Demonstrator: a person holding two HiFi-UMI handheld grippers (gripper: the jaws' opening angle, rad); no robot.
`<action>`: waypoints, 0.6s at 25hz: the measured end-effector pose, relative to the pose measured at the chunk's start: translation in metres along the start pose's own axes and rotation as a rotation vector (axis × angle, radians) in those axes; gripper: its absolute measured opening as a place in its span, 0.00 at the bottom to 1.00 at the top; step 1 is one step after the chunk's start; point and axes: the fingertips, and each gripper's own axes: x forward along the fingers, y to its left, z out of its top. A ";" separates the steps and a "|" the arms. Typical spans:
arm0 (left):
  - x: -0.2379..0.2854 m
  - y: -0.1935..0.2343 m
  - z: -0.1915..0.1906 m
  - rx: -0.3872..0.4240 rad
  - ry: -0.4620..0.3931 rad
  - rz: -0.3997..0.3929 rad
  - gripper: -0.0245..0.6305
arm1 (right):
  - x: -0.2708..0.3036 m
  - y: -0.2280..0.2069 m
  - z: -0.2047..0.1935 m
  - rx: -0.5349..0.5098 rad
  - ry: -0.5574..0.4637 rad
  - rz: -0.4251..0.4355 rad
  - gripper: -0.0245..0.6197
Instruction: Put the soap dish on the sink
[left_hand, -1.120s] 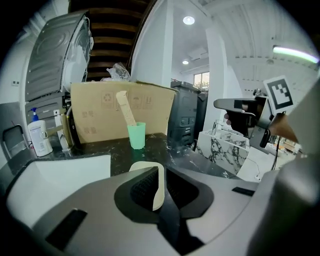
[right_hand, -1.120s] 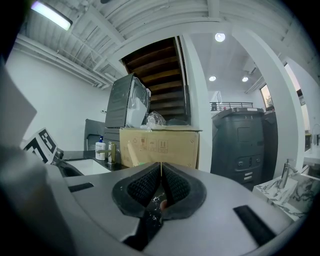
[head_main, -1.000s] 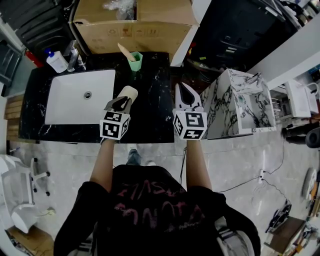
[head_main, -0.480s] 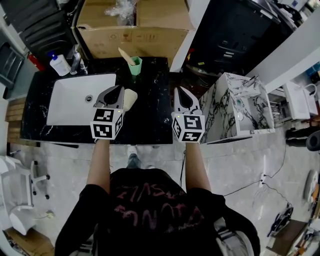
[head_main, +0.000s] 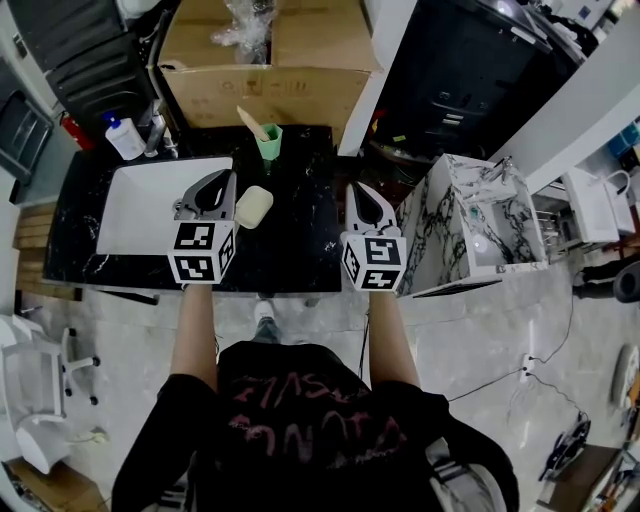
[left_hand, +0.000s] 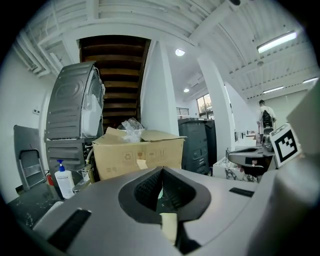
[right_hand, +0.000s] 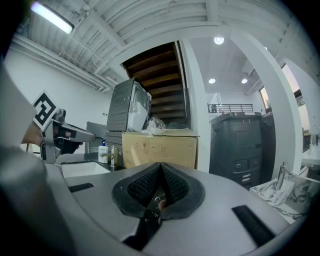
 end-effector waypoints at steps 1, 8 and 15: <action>-0.002 0.000 0.002 -0.001 -0.005 0.001 0.06 | -0.001 0.000 0.001 -0.001 -0.001 0.000 0.06; -0.014 -0.010 0.004 0.002 -0.015 0.010 0.06 | -0.015 -0.004 0.002 0.001 -0.006 -0.008 0.06; -0.023 -0.014 0.000 -0.003 -0.014 0.016 0.06 | -0.022 -0.001 0.002 0.000 -0.011 0.001 0.05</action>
